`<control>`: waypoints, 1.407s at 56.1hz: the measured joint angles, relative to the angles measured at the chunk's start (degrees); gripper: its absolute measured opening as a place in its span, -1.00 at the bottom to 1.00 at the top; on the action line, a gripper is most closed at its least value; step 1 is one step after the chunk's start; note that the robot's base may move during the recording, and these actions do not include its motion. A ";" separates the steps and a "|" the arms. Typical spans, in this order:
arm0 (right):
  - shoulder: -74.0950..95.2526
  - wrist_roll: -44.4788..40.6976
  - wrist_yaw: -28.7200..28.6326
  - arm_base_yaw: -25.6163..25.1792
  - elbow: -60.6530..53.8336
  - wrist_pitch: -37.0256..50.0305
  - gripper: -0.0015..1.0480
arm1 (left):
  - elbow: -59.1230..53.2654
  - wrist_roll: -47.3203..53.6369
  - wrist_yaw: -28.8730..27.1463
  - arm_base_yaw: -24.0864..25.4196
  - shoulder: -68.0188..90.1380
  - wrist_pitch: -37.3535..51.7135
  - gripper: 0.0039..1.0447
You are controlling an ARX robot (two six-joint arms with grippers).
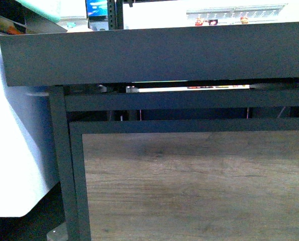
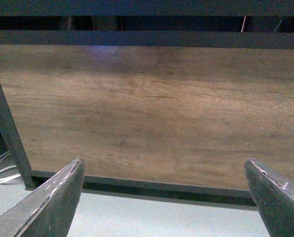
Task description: Pick lemon from shelf
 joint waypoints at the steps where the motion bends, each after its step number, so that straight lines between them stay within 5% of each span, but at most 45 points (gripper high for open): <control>1: 0.00 0.00 -0.02 0.00 0.00 0.00 0.86 | 0.00 0.00 0.00 0.00 0.00 0.00 0.85; 79: -0.02 0.00 0.17 0.00 0.00 0.00 0.86 | 0.00 0.00 0.02 0.00 0.00 0.00 0.85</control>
